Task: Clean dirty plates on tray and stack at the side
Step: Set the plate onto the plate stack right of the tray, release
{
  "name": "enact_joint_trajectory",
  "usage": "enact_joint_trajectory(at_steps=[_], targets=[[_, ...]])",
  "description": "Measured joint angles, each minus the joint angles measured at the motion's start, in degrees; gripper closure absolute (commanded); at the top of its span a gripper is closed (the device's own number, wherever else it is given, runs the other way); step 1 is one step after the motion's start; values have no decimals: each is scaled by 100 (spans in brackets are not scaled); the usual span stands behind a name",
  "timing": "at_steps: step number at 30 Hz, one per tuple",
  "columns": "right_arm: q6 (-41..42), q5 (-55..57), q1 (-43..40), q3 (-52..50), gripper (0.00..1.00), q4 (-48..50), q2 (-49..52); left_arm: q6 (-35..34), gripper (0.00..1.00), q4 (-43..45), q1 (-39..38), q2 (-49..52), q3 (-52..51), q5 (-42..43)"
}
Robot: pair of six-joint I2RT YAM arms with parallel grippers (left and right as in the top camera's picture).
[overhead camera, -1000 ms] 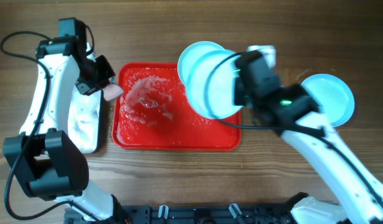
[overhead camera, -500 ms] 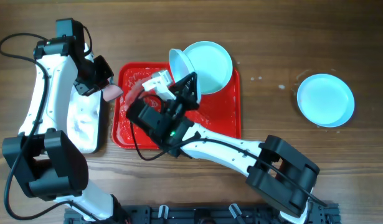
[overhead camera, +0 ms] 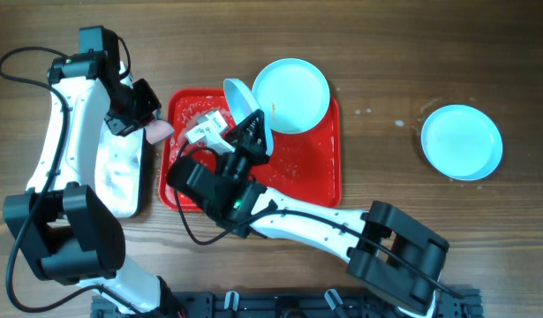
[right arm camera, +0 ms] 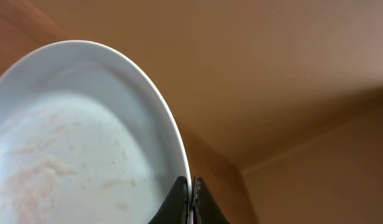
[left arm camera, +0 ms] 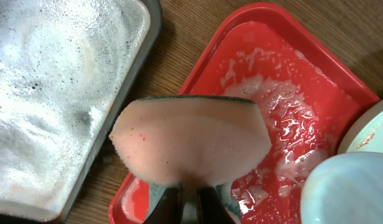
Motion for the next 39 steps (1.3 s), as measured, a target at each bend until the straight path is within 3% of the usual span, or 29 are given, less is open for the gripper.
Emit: enact_joint_trajectory(at_steps=[4,5,9,15,19,25,27,30,36,39], targets=[[1244,-1318,-57,20,96,-1825,-796,2,96,0,0,0,0,0],[2074,-2131,-251,46,96,-2704,-1335,0,96,0,0,0,0,0],[3622,-4415,-1451,76,96,-3801,-2267,2,96,2,0,0,0,0],[4081,-7903,-3624,74,96,-4336,-2339,2,96,-2,0,0,0,2],[4081,-8341,-4863,66,96,-4682,-2747,2,96,-2,0,0,0,0],[4006,-8693,-7917,-197,96,-5184,-3504,0,96,0,0,0,0,0],[3991,-8727,-9243,-647,96,-5082,-3624,2,96,0,0,0,0,0],[4061,-8793,-10341,-1519,96,-4181,-3668,0,96,2,0,0,0,0],[4481,-8671,-10633,-3056,96,-2439,-3665,0,96,0,0,0,0,0],[4533,-8655,-10633,-3248,96,-2070,-3467,0,96,-2,0,0,0,0]])
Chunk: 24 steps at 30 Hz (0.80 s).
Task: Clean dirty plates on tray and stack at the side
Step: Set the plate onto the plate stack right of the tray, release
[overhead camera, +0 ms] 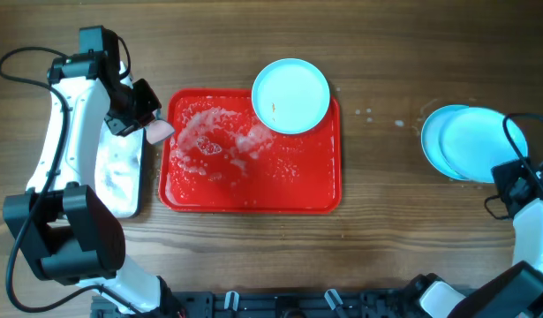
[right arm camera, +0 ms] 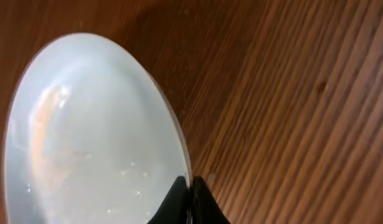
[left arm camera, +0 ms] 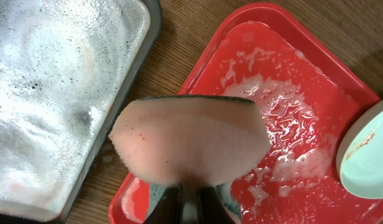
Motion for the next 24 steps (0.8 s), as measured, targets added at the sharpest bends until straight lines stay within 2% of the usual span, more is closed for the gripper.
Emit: enact_joint_trajectory(at_steps=[8,15,17,18,22,24], targets=[[-9,-90,538,-7,96,487,929,0,96,2,0,0,0,0],[-9,-63,549,-7,95,485,861,0,96,2,0,0,0,0],[-11,46,549,-11,70,424,673,0,96,2,0,0,0,0],[-20,94,549,-11,48,422,503,0,96,2,0,0,0,0],[-48,127,549,-11,45,332,389,0,96,2,0,0,0,0],[-125,-343,564,173,46,-232,299,0,96,-4,0,0,0,0]])
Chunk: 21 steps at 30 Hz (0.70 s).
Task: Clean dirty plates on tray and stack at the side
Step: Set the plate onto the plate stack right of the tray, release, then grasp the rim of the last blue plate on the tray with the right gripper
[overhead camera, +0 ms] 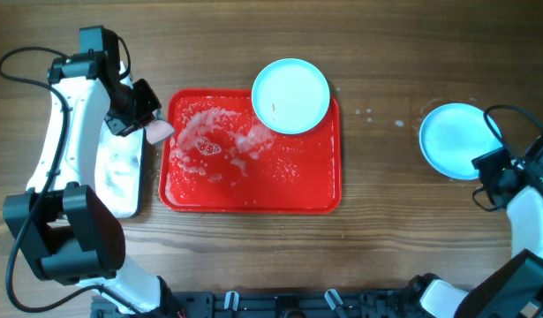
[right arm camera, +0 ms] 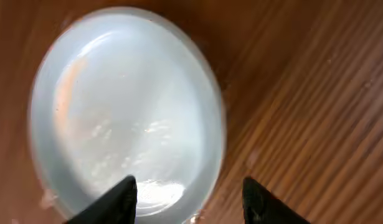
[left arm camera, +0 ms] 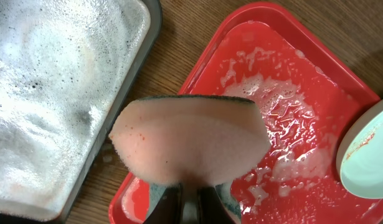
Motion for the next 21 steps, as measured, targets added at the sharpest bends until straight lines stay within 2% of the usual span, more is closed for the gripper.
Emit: enact_joint_trajectory(at_steps=[2,4,5,6,8,11,15,19,21], targets=[[-146,-525,203,610,45,-651,-186,2,96,-24,0,0,0,2],[-273,-796,769,1403,45,-1346,-354,2,96,-28,0,0,0,0],[-313,-881,1252,1738,45,-1464,-413,2,96,-31,0,0,0,0],[-223,-944,2120,2031,45,-1432,-446,2,96,-35,0,0,0,0],[-37,-907,3051,2090,46,-1279,-435,2,96,-33,0,0,0,0],[734,-280,5010,2100,52,-540,258,2,96,-37,0,0,0,0],[1290,74,5816,2103,57,-59,1268,2,96,-33,0,0,0,0],[1729,393,5882,2096,61,249,2184,2,96,-33,0,0,0,0],[1790,529,5882,2096,66,380,2435,2,96,-35,0,0,0,0]])
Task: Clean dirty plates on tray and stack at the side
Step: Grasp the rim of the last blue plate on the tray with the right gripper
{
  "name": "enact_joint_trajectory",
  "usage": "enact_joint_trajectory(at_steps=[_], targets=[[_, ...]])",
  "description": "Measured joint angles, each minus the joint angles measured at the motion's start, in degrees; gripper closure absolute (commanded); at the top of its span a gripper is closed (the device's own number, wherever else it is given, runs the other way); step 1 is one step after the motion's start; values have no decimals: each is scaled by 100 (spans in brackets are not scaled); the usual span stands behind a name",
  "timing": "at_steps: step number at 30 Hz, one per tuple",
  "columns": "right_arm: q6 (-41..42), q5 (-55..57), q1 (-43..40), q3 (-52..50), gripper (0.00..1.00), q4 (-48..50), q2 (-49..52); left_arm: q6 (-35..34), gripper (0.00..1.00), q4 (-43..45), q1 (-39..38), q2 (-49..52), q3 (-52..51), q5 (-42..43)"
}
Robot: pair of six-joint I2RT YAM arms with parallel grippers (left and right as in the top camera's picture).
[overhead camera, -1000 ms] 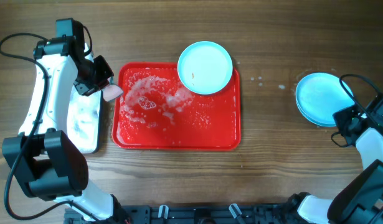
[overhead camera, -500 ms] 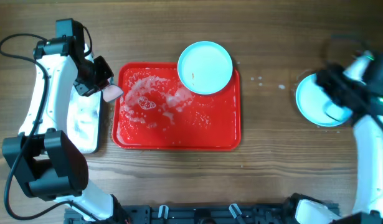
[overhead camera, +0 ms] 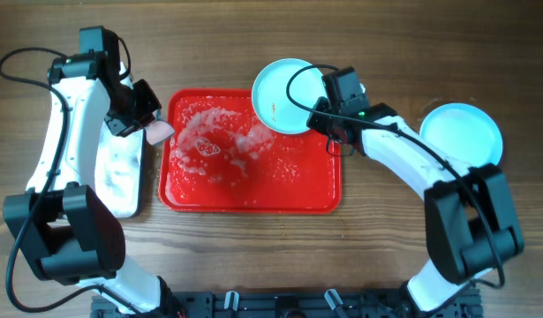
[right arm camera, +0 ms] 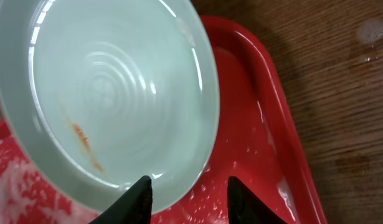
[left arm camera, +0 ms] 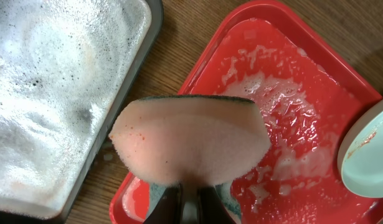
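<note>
A pale blue dirty plate point(overhead camera: 290, 95) with an orange smear point(right arm camera: 85, 140) sits on the far right corner of the red tray point(overhead camera: 253, 199). My right gripper point(overhead camera: 327, 126) is open at the plate's right rim, one fingertip point(right arm camera: 141, 193) over the plate and the other over wet tray point(right arm camera: 260, 124). Clean blue plates point(overhead camera: 461, 140) lie stacked on the table at the right. My left gripper point(overhead camera: 146, 124) is shut on a pink sponge point(left arm camera: 191, 140) just left of the tray's far left corner point(left arm camera: 210, 56). The left wrist view shows the plate point(left arm camera: 365, 155) at its right edge.
A grey pan of soapy foam point(overhead camera: 121, 177) lies left of the tray; it fills the left of the left wrist view point(left arm camera: 54, 81). Suds point(overhead camera: 214, 141) cover the tray's left half. Water drops point(overhead camera: 368, 113) dot the wood between tray and stack.
My right gripper was open over the stacked plates at the right; now it is open at the dirty plate on the tray. The left gripper and sponge have not moved.
My right gripper held a plate on edge over the tray beside the sponge. Then it held that plate over the plate lying at the right. Then it was open with the plate left on that stack. Now it is back at the tray's remaining plate.
</note>
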Motion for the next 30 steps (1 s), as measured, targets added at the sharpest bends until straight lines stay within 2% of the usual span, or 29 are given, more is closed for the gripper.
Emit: enact_joint_trajectory(at_steps=[3,5,9,18,20,22,23,27,30], targets=[[57,81,0,0,78,282,367,0,96,0,0,0,0,0],[85,81,0,0,78,426,507,0,96,0,0,0,0,0],[94,74,0,0,91,444,520,0,96,0,0,0,0,0],[105,-671,216,13,96,-286,520,0,96,-2,0,0,0,0],[59,-944,629,35,83,-468,520,-2,96,-4,0,0,0,0],[26,-1060,997,33,60,-555,520,0,96,-4,0,0,0,0],[-28,-1137,1193,35,57,-553,520,0,96,-4,0,0,0,0],[-144,-1069,1211,129,53,-529,407,0,96,-9,0,0,0,0],[-713,-748,1211,195,54,35,291,0,96,-28,-2,0,0,0]])
